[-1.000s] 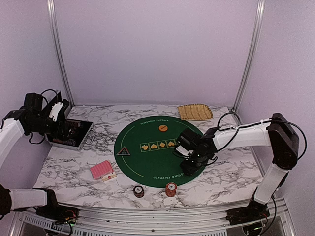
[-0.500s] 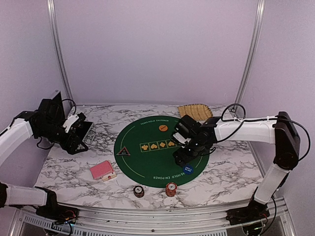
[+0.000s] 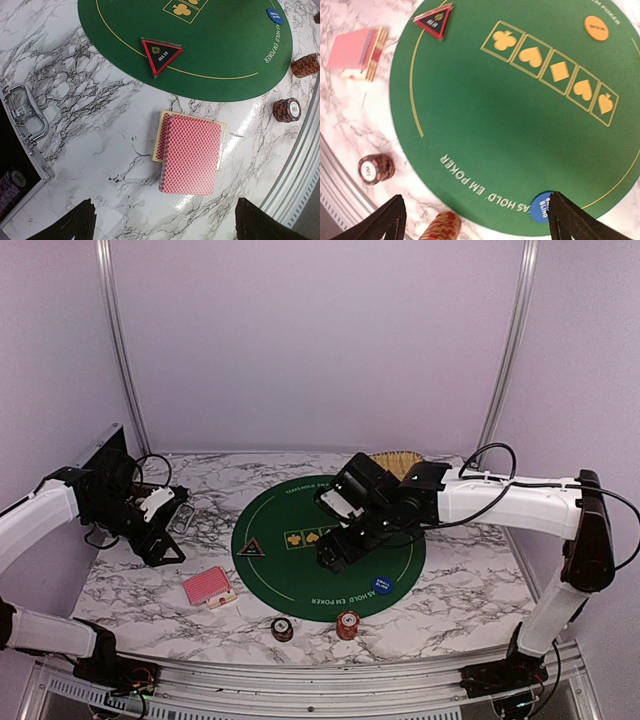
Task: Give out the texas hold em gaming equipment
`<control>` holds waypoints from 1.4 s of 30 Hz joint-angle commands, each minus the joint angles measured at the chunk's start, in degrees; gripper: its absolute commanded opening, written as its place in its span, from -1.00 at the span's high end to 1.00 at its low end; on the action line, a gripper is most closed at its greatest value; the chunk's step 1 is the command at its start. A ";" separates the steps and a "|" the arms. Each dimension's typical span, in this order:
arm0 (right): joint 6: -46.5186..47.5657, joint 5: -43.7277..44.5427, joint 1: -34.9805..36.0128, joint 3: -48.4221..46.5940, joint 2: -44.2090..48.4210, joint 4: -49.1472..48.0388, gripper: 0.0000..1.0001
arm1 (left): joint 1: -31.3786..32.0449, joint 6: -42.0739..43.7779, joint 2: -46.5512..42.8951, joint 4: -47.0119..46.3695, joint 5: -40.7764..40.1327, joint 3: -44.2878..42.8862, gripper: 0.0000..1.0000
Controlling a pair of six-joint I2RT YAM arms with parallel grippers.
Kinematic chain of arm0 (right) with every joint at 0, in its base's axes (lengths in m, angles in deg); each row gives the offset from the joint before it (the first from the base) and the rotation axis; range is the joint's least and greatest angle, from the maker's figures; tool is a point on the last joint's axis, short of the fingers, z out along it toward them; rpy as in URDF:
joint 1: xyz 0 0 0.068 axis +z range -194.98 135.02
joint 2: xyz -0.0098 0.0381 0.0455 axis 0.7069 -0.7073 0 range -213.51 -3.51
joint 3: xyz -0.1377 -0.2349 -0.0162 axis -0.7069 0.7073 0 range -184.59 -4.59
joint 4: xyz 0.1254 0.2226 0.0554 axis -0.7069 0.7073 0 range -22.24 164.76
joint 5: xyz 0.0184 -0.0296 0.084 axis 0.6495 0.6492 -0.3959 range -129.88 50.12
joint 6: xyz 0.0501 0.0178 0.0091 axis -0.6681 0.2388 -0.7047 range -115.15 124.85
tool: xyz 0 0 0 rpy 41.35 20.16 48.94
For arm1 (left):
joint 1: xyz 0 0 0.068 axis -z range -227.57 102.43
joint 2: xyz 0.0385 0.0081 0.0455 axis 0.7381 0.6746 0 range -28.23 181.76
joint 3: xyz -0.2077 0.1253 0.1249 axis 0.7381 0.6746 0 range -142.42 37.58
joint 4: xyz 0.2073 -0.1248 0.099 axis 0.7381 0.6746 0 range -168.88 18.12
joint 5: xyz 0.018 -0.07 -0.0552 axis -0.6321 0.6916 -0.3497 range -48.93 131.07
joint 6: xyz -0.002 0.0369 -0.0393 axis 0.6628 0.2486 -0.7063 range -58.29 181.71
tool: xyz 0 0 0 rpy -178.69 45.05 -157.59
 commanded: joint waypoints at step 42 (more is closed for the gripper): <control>-8.87 -3.67 12.64 12.97 1.17 -0.03 -0.23 | 0.20 -3.77 -2.18 0.55 -5.69 -4.85 -0.98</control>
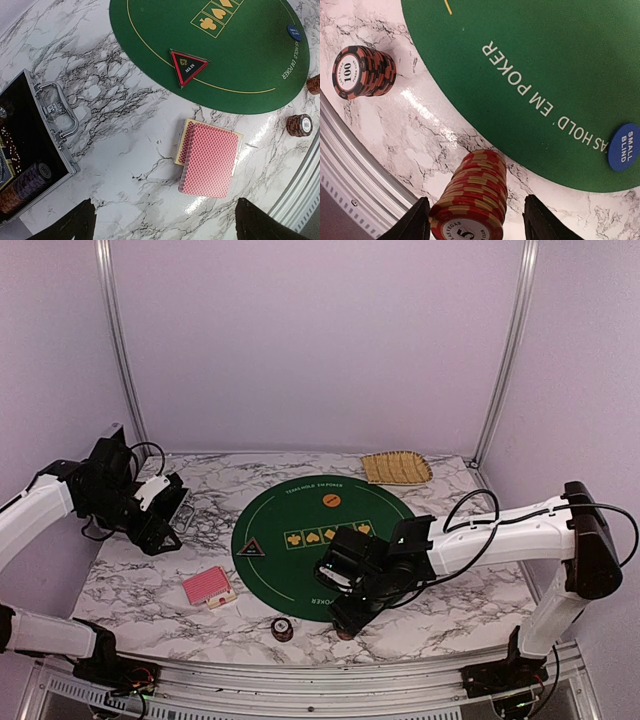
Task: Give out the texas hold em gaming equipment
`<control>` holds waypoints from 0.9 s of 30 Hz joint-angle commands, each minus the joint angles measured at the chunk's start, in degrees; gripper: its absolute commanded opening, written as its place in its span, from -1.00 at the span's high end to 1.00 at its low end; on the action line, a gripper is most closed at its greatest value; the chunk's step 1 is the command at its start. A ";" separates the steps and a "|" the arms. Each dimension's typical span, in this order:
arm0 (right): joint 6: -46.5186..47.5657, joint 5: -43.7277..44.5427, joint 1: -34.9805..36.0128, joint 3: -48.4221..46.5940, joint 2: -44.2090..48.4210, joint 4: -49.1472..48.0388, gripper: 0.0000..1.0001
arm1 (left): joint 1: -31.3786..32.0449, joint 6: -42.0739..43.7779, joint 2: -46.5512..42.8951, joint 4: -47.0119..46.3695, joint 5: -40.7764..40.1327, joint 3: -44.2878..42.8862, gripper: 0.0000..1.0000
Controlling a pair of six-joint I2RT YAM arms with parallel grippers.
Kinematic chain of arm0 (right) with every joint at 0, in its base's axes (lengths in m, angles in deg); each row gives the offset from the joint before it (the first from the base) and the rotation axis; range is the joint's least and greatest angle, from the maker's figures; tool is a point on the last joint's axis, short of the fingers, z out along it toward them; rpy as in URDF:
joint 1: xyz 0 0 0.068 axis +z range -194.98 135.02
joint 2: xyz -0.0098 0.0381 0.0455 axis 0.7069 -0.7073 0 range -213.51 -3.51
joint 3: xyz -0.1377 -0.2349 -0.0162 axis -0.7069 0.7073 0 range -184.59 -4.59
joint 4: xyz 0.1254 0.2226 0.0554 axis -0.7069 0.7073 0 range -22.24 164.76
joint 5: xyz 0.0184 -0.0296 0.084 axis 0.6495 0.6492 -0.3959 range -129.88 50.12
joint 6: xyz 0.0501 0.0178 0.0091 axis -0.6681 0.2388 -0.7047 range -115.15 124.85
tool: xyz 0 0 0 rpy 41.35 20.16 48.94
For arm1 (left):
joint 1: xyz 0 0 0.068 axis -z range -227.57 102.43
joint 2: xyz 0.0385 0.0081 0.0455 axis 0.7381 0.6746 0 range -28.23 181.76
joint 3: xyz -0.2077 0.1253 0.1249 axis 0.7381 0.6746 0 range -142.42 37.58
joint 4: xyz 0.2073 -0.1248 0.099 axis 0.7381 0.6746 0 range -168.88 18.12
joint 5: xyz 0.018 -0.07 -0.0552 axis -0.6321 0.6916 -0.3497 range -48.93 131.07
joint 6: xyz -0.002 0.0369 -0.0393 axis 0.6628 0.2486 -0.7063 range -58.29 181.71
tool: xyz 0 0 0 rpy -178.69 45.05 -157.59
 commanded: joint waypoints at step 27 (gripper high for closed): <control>-0.62 1.68 0.74 -2.92 1.76 1.99 0.41 | 0.20 0.10 -2.10 1.12 -1.31 -1.76 -0.98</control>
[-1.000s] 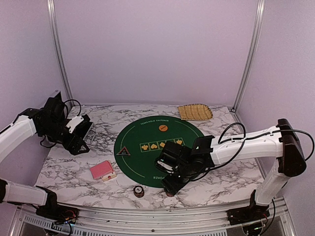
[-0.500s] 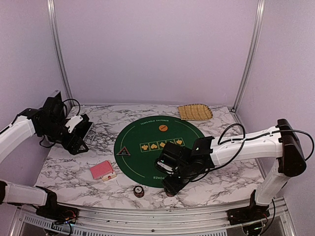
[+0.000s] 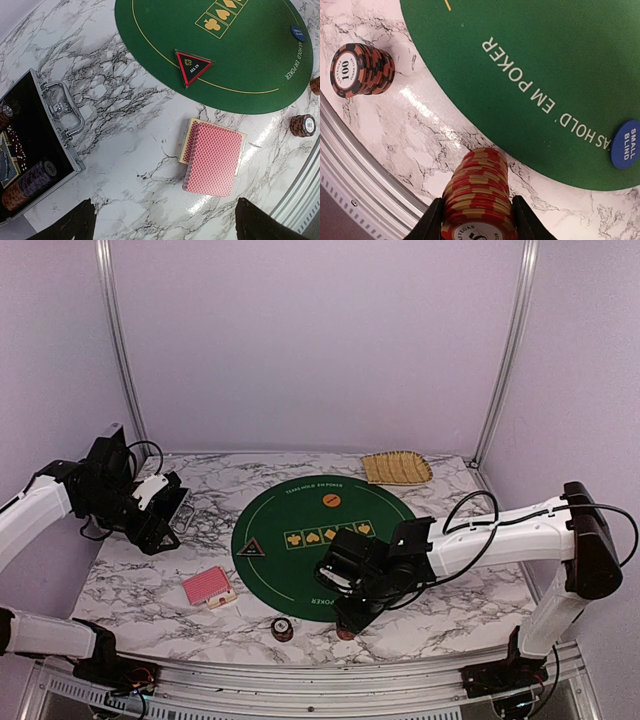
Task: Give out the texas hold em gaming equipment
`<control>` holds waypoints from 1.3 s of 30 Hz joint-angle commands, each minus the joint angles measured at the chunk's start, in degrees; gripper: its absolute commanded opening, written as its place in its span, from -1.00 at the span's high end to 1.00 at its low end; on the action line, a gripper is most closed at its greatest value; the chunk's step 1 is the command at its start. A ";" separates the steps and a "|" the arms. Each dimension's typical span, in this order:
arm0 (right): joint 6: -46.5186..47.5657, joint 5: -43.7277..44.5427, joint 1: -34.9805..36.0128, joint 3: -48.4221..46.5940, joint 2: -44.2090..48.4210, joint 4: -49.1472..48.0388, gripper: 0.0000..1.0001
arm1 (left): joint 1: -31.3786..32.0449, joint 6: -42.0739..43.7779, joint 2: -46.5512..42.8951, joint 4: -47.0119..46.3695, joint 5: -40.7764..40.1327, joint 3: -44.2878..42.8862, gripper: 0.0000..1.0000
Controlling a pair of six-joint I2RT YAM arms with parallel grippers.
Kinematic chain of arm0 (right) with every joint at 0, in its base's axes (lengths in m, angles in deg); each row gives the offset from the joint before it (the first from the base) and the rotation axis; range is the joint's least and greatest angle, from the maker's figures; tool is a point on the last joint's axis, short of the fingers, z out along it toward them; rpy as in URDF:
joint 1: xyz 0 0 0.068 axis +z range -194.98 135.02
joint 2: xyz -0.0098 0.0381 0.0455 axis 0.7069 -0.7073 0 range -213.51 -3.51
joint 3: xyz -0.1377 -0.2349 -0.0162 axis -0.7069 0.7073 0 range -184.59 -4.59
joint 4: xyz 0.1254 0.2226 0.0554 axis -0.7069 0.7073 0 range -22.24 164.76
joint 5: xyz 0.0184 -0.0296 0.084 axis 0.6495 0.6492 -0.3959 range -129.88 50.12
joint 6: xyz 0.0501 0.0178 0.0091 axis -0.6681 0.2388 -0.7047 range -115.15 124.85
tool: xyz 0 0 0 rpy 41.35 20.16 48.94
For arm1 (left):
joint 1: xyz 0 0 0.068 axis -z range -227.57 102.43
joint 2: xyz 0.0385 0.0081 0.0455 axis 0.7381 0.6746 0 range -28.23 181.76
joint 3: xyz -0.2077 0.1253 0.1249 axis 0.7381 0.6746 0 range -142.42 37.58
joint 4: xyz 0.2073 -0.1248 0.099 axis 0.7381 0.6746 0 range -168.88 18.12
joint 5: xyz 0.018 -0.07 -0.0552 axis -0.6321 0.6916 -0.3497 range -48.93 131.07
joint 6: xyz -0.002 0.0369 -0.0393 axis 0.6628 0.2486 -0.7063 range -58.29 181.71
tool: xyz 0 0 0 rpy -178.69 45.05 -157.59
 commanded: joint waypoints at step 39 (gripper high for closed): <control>13.69 7.14 -35.14 -47.83 -33.79 -0.30 0.65 | 0.20 0.59 -0.38 1.71 -0.19 -2.51 -0.98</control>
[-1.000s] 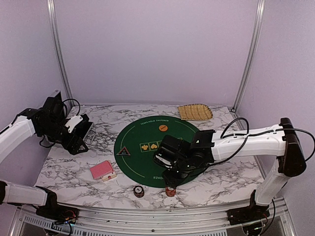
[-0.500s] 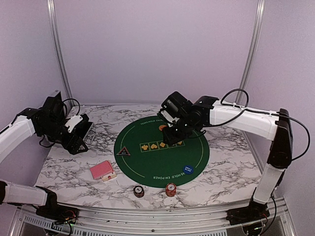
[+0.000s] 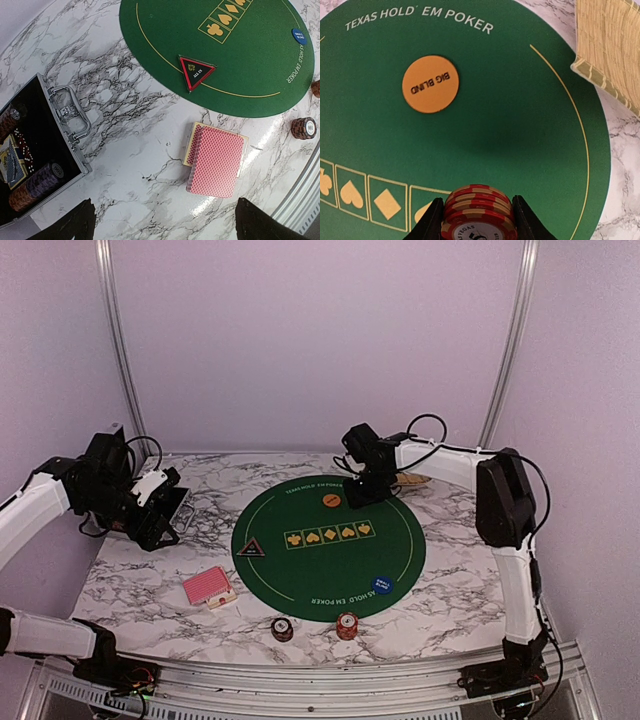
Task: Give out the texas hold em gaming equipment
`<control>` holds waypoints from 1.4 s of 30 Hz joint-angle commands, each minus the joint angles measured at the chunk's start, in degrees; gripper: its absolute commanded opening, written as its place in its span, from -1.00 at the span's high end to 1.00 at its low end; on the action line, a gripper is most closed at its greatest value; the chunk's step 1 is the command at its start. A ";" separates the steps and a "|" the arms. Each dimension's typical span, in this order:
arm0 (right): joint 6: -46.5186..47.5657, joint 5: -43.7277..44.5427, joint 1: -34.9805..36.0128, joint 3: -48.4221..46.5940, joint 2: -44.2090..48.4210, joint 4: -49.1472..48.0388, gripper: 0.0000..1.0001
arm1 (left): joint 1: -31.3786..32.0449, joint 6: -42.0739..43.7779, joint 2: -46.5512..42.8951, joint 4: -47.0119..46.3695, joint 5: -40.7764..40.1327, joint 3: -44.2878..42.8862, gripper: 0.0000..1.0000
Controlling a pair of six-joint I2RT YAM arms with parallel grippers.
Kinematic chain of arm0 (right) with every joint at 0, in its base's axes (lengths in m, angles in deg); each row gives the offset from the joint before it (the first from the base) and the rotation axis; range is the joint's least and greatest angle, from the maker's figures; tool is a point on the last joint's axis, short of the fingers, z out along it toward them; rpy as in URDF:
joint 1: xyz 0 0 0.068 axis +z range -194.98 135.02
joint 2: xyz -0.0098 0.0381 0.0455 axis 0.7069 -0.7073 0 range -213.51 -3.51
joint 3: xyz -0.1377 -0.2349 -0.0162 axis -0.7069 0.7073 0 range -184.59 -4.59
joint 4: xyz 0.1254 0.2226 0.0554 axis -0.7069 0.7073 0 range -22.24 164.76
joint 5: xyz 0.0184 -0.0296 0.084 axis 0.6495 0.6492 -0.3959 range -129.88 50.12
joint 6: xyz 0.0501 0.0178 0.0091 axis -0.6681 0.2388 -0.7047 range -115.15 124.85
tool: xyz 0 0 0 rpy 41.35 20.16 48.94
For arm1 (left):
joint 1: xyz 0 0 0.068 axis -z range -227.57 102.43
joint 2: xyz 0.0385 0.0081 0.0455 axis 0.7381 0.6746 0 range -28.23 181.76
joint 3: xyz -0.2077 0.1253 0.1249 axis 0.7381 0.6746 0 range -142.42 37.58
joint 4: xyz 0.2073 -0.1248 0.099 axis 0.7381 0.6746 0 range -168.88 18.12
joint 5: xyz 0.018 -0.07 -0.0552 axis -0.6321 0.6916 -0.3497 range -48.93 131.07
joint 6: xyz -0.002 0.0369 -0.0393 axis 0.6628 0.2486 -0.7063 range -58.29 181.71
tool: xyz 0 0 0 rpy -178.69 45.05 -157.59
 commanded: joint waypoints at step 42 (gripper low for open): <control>0.40 -3.92 -6.94 -19.67 -16.42 -5.14 -0.27 | 0.16 -0.39 1.98 1.34 1.77 -2.76 -0.98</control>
